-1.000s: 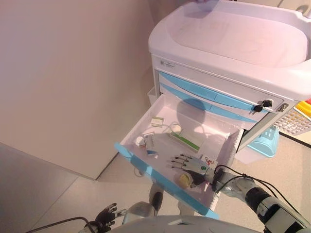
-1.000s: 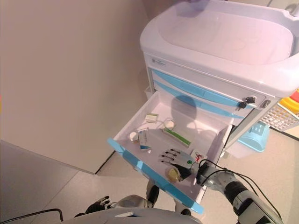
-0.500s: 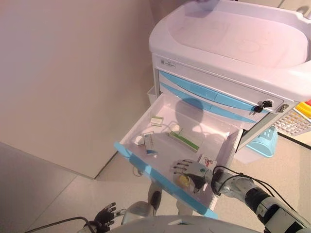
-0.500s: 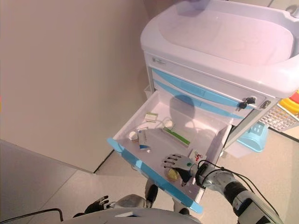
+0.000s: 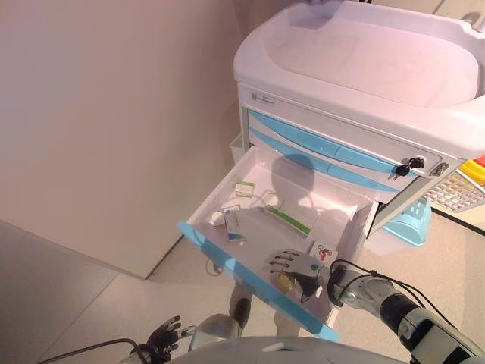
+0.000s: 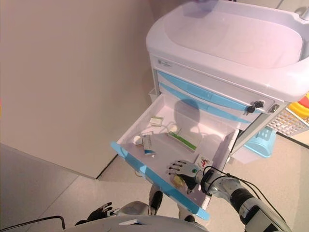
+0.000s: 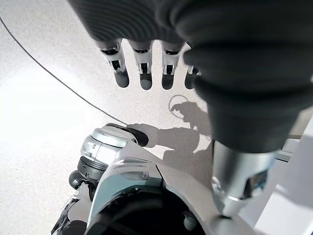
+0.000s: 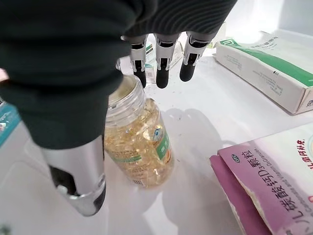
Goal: Open the drawer and pick up the medicine
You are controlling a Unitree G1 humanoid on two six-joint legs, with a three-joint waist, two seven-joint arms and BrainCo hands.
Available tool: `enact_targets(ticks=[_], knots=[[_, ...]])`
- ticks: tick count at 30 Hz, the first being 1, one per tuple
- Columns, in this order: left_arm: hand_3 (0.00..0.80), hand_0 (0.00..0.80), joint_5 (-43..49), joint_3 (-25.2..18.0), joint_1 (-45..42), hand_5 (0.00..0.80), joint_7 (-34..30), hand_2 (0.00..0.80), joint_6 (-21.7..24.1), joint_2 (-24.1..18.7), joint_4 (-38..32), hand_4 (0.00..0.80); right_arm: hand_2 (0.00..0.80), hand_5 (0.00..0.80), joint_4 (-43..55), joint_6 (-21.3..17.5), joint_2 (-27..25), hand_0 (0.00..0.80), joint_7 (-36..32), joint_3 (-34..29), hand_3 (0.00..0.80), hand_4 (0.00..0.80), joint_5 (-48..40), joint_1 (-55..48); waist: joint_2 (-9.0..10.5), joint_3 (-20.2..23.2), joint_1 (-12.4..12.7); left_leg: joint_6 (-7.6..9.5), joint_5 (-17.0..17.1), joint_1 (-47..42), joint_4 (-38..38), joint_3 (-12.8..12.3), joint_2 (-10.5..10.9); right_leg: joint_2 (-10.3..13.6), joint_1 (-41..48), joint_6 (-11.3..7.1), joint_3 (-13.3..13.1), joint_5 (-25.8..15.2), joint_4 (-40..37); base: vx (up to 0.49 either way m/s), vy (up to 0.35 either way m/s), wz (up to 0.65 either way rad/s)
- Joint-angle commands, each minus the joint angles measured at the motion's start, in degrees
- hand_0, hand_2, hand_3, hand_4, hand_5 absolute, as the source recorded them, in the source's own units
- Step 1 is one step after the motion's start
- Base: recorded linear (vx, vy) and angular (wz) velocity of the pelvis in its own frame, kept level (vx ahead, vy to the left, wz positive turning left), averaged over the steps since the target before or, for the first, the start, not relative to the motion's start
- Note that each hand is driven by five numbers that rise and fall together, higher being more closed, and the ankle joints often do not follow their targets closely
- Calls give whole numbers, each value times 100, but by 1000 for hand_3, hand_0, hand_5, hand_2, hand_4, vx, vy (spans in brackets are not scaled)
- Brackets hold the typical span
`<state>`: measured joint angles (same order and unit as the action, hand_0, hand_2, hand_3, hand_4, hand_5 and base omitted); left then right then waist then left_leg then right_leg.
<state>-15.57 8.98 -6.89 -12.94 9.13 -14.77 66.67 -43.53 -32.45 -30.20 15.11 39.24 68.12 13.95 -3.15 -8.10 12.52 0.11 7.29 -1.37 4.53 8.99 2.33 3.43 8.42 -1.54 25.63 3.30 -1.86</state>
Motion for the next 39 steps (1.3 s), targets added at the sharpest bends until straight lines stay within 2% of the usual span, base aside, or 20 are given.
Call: enact_targets(ticks=[1,12,21,25,30,33,37,39], knots=[[0,0,254,108,225,0,-35,0,139,92,289,0,800,800,569,63,10,800,332,237,800,800,-263,84,254,-32,79,62,-613,-182,-51,-226,400,278,-378,-74,-269,122,676,0,0,0],[0,0,221,124,141,0,-56,0,112,77,161,0,800,800,798,23,-123,800,287,175,800,800,-236,0,214,-57,55,70,-610,-172,-46,-246,404,286,-397,-100,-288,111,674,0,0,0],[0,0,207,164,103,0,-143,0,70,21,81,0,800,800,828,145,-231,800,459,159,800,800,-241,73,197,-66,58,78,-611,-173,-46,-257,399,284,-399,-111,-314,92,663,0,0,0],[0,0,175,146,93,0,-151,0,-28,-37,12,0,800,800,1443,107,-632,800,398,-14,800,800,-636,270,254,-48,-24,79,-612,-175,-49,-316,354,259,-406,-133,-360,27,623,0,1,-3],[0,0,18,88,50,0,-120,0,-92,-104,-65,0,800,800,3082,327,-1475,800,-442,-810,800,800,-2468,524,353,-84,-207,98,-652,-272,-48,-507,261,185,-365,-153,-545,-23,586,4,-10,-9],[0,0,-101,29,30,0,-88,0,-26,-67,-21,0,800,800,4024,590,-1781,800,-692,-1775,800,800,-3681,645,394,-71,-364,122,-684,-318,-36,-622,212,137,-376,-165,-683,-38,573,2,11,-13],[0,0,-196,-45,60,0,-88,0,58,-27,114,0,800,800,4810,863,-1835,800,-362,-2842,800,800,-4381,963,432,-40,-514,153,-732,-364,-25,-731,187,81,-392,-161,-824,-34,569,11,17,-21],[0,0,-247,-57,90,0,-106,0,80,-27,204,0,800,800,4922,1040,-1916,800,129,-3222,800,800,-4583,1326,447,-16,-548,158,-765,-405,-22,-768,185,62,-374,-149,-883,-18,563,26,37,-21]])
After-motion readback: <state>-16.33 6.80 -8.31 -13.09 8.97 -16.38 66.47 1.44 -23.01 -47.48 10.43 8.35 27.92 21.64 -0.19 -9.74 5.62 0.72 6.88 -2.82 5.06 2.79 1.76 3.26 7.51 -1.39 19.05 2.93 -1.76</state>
